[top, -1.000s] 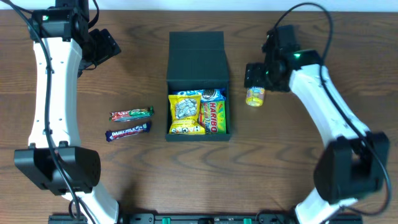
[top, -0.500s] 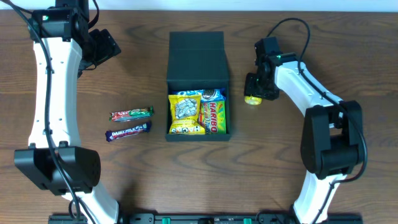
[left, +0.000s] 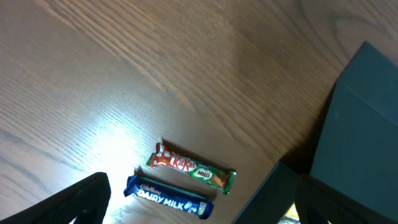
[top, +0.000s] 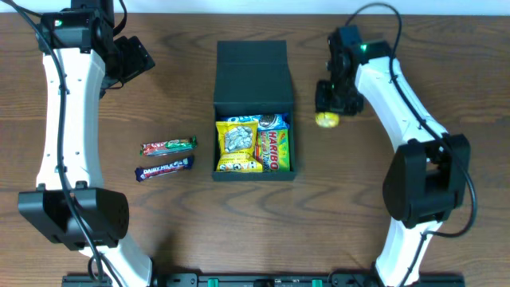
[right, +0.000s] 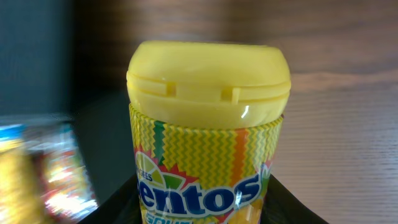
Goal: Pack container
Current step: 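Place the Mentos bottle upright into the box's right side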
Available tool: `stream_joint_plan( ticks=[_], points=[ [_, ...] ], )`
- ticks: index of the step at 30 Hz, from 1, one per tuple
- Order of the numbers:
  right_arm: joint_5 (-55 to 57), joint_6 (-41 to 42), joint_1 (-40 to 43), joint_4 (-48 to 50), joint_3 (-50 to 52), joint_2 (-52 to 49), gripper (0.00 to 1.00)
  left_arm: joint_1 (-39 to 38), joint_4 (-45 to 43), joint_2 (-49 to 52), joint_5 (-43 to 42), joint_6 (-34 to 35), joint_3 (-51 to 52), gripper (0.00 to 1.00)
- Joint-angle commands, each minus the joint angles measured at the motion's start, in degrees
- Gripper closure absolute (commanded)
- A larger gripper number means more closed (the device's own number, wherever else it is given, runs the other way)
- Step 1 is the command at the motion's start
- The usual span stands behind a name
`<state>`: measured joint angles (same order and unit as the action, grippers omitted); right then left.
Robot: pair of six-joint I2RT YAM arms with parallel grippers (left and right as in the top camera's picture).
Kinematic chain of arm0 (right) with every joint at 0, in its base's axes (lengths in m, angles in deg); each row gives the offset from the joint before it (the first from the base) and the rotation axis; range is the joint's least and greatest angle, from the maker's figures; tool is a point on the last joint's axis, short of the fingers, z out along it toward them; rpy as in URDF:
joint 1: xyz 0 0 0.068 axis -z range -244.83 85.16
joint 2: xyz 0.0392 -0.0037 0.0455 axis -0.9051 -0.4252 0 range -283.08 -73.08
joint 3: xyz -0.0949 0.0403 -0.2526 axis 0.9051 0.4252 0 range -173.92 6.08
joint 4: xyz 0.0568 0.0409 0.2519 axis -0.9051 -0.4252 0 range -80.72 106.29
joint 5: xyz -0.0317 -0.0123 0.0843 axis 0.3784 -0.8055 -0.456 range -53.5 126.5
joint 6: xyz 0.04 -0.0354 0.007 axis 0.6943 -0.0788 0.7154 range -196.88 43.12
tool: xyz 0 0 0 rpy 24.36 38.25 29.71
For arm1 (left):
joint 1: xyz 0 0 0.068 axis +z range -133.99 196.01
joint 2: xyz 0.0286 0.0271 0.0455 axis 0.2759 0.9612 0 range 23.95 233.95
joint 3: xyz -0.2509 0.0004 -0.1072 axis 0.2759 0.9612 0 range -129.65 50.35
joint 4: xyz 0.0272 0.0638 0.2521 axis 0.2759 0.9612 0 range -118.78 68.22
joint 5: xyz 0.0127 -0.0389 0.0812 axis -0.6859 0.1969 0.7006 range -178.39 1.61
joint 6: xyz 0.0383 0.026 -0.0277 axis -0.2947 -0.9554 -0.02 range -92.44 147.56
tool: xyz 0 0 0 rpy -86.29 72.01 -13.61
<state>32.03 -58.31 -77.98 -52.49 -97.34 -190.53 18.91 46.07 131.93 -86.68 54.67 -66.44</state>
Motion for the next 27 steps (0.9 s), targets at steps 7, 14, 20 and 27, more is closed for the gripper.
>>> stream_joint_plan(
  ticks=[7,14,20,27],
  points=[
    [-8.0,-1.68,-11.8,-7.32,-4.04,6.6,0.85,0.09,-0.2,-1.38,0.59,-0.11,0.48,0.05],
    [-8.63,1.25,-19.54,-4.94,2.84,6.54,0.78,0.09,-0.37,-1.38,0.59,-0.11,0.48,0.05],
    [-8.7,2.19,-21.55,-0.81,7.08,6.54,0.25,0.09,-0.33,-1.38,0.61,-0.37,0.48,0.05],
    [-7.76,2.16,-19.56,-1.25,3.72,6.58,0.23,0.09,-0.13,-1.38,0.68,-1.44,0.46,0.05]
  ],
)
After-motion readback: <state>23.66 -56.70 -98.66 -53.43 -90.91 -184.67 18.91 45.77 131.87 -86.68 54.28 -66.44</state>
